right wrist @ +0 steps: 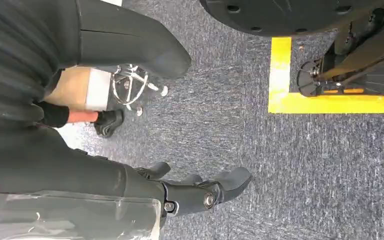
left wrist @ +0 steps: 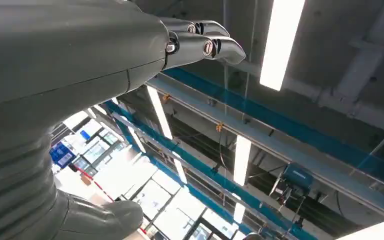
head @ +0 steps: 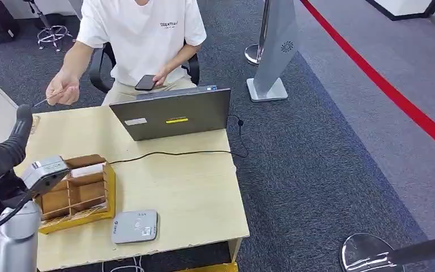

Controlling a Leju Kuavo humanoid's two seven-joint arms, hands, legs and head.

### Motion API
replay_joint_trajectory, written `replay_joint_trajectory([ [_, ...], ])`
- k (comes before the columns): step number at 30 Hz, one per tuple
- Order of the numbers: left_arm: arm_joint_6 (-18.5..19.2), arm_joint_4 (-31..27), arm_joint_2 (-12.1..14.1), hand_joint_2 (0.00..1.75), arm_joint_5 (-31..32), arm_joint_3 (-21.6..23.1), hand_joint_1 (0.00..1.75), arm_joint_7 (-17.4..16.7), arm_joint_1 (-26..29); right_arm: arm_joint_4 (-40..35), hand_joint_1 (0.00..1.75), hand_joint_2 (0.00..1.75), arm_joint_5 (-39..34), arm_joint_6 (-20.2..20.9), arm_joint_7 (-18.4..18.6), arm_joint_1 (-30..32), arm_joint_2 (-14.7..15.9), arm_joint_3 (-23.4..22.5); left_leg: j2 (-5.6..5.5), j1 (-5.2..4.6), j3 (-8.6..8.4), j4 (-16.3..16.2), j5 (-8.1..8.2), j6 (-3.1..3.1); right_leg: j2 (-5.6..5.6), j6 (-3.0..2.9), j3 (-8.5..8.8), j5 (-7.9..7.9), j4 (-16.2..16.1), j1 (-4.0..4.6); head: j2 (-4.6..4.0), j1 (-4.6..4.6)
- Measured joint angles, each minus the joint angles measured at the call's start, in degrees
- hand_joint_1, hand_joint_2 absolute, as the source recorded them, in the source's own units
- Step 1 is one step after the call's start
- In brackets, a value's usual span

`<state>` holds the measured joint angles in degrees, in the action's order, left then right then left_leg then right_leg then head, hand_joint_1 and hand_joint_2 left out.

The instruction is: Pass the card to the sensor for recognition and then transmit it.

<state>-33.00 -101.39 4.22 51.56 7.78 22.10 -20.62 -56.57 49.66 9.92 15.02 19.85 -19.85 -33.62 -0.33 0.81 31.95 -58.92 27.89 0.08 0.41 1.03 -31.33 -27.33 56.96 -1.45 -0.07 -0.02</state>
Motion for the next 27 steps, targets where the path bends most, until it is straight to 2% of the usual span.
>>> replay_joint_trajectory([
  [12, 0.00, 0.52, 0.00, 1.75, 0.07, 0.20, 0.00, -0.02, -0.25, 0.02, 0.00, 1.75, 0.00, 0.00, 0.00, 0.00, 0.00, -0.04, 0.00, 0.00, -0.01, 0.00, 0.00, 0.00, 0.00, 0.00, 0.01, 0.00, 0.00, 0.00, 0.00, 0.00],
  [14, 0.86, 0.83, 0.00, 1.75, 2.50, 0.37, 0.00, -1.82, -0.82, 0.02, 0.00, 1.75, 0.09, 0.09, 0.04, 0.00, 0.00, -0.07, -0.01, 0.00, -0.01, -0.01, -0.01, 0.00, -0.02, 0.00, -0.01, 0.00, -0.01, 0.00, 0.00, 0.00],
  [17, 6.99, 3.85, 0.00, 1.75, 13.20, 1.91, 0.00, -9.26, -4.39, -0.04, 0.00, 1.75, -0.07, 0.20, 0.96, -0.05, 0.00, -0.17, -0.07, 0.00, 0.01, -0.01, -0.04, 0.05, -0.11, 0.01, -0.07, 0.01, -0.01, 0.00, 0.00, 0.00],
  [20, 18.95, 9.47, -0.09, 1.75, 22.87, 5.76, 0.00, -17.30, -9.71, -0.78, 0.00, 1.75, -1.40, 0.28, 3.14, 0.14, 0.00, -0.17, -0.06, -0.01, 0.03, -0.02, -0.08, 0.06, -0.09, 0.11, -0.10, 0.12, -0.02, -0.01, 0.00, 0.00],
  [21, 21.72, 11.37, -0.09, 1.75, 24.55, 7.42, 0.00, -19.02, -11.71, -1.27, 0.00, 1.75, -1.64, 0.48, 3.65, 0.26, 0.00, -0.17, -0.06, -0.01, 0.08, -0.02, -0.15, 0.03, -0.08, 0.04, -0.05, 0.20, -0.02, -0.01, 0.00, 0.00],
  [23, 24.64, 15.20, -0.26, 1.75, 25.88, 10.52, 0.00, -21.75, -14.77, -2.12, 0.00, 1.75, -2.14, 1.09, 4.46, 0.29, 0.00, -0.20, 0.02, -0.02, 0.16, -0.02, -0.24, 0.02, 0.05, 0.06, -0.14, 0.28, -0.01, -0.01, 0.00, 0.00],
  [27, 26.05, 19.63, -0.48, 1.75, 25.90, 13.68, 0.00, -24.04, -17.66, -3.13, 0.00, 1.75, -2.08, 1.46, 5.16, 0.57, 0.00, -0.26, 0.13, -0.04, 0.18, -0.03, -0.24, 0.02, 0.21, 0.11, -0.16, 0.33, -0.01, -0.03, 0.00, 0.02],
])
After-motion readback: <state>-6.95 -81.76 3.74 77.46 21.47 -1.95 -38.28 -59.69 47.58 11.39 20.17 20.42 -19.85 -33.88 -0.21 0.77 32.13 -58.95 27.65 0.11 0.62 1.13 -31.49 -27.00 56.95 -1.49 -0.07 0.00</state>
